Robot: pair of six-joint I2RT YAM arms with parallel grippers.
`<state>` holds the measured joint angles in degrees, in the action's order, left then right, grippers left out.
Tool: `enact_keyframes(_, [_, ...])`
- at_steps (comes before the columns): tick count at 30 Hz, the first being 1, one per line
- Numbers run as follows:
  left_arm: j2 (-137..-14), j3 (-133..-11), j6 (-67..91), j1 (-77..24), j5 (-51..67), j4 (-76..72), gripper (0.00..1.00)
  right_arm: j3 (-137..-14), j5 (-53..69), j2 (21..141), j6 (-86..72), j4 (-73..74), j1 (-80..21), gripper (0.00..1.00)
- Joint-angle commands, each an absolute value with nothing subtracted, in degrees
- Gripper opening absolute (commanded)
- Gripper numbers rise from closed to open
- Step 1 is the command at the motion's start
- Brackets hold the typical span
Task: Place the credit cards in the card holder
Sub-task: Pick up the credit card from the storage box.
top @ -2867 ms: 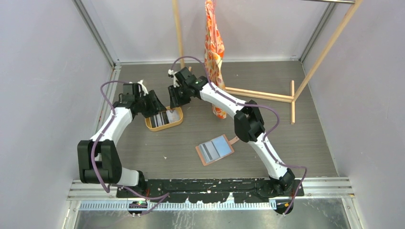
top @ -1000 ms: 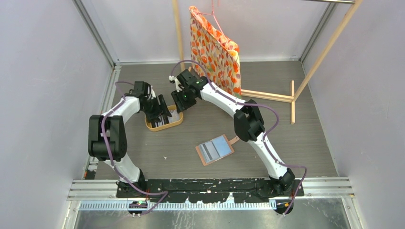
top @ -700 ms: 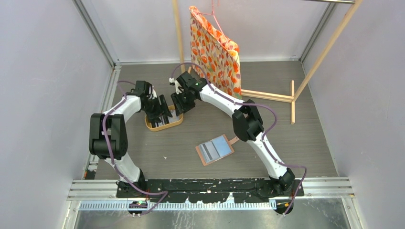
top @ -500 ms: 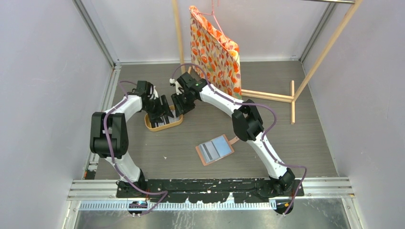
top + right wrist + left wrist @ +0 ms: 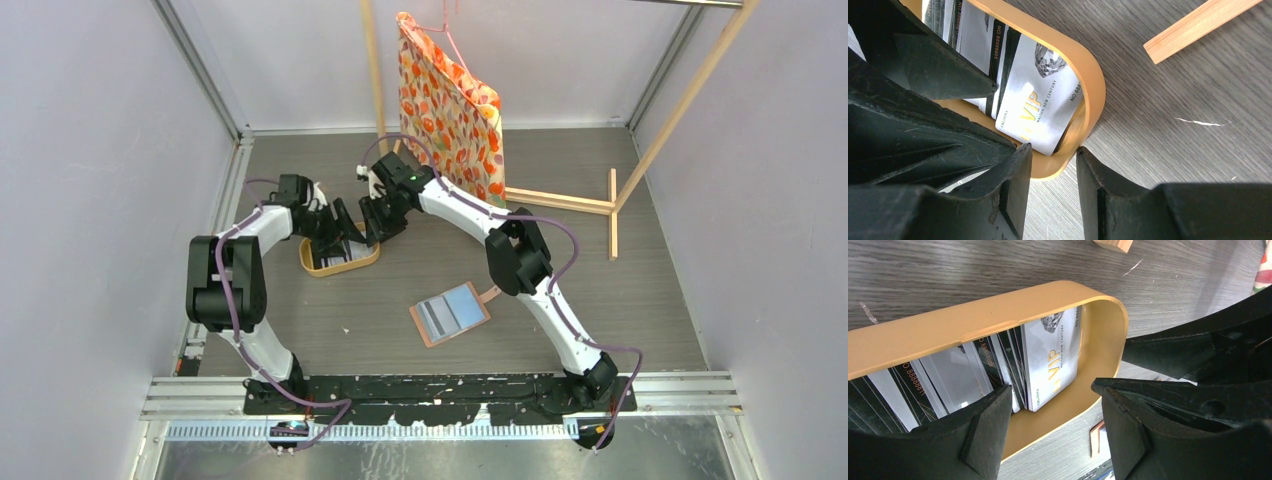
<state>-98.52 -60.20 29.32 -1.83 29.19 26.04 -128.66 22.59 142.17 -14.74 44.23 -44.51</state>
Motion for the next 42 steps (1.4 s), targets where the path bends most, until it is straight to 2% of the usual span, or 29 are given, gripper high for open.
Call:
enact_keyframes(1, [-97.21, -59.89, 31.25, -1.67, 33.21, 20.58, 0.67, -128.68, 27.83, 141.65, -16.94, 41.29, -45.45, 0.43])
enact_keyframes(8, [-96.75, -58.49, 32.82, -0.96, 34.26, 18.60, 0.67, -128.30, 28.70, 141.33, -17.81, 40.50, -45.51, 0.43])
enact_keyframes(14, [-91.92, -59.79, 28.33, -0.79, 21.94, 25.57, 0.67, -128.17, 27.19, 141.06, -17.70, 40.51, -45.18, 0.43])
enact_keyframes(20, [-94.25, -61.70, 27.87, -0.88, 19.28, 29.36, 0.63, -128.14, 26.98, 141.14, -17.83, 40.36, -45.08, 0.43])
enact_keyframes(28, [-96.81, -63.23, 26.77, -2.31, 16.82, 31.95, 0.63, -128.50, 27.31, 142.23, -18.40, 40.19, -45.09, 0.43])
enact_keyframes(42, [-101.16, -62.99, 27.73, -3.00, 24.97, 29.72, 0.64, -129.88, 28.60, 144.66, -19.23, 40.43, -45.22, 0.41])
